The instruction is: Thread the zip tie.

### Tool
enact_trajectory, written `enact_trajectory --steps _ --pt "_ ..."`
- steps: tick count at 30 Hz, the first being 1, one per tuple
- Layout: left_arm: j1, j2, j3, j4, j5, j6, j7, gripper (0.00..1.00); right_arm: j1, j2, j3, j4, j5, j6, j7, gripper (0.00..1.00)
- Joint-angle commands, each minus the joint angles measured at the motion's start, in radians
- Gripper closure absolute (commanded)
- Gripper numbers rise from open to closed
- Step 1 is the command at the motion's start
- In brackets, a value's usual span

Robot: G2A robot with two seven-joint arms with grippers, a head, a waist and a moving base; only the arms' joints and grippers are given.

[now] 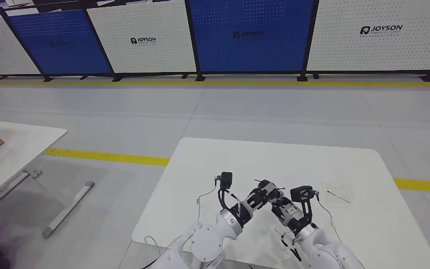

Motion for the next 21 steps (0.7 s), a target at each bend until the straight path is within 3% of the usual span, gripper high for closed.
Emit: enact_trajectory --steps 1,12,13,14,21 --pt "0.004 0.000 0.003 -0.008 0.004 -0.004 0.001 1.00 0.001 0.001 0.000 0.004 0.000 -0.003 0.002 1.00" --pt "0.022 0.002 0.002 -0.031 0.016 -0.009 0.009 1.00 0.011 0.003 -0.007 0.018 0.003 -0.008 0.010 1.00" --pt "0.021 0.001 -0.002 -0.025 0.007 0.005 0.025 1.00 0.011 0.003 -0.006 0.017 0.006 -0.010 0.008 0.85" --pt "0.017 -0.001 -0.005 -0.020 0.001 0.014 0.043 1.00 0.010 0.003 -0.003 0.016 0.013 -0.008 0.002 0.00" --pt "-0.009 -0.013 -0.012 0.041 -0.032 0.016 0.143 1.00 -0.048 0.015 0.080 -0.018 0.067 -0.010 -0.067 0.00"
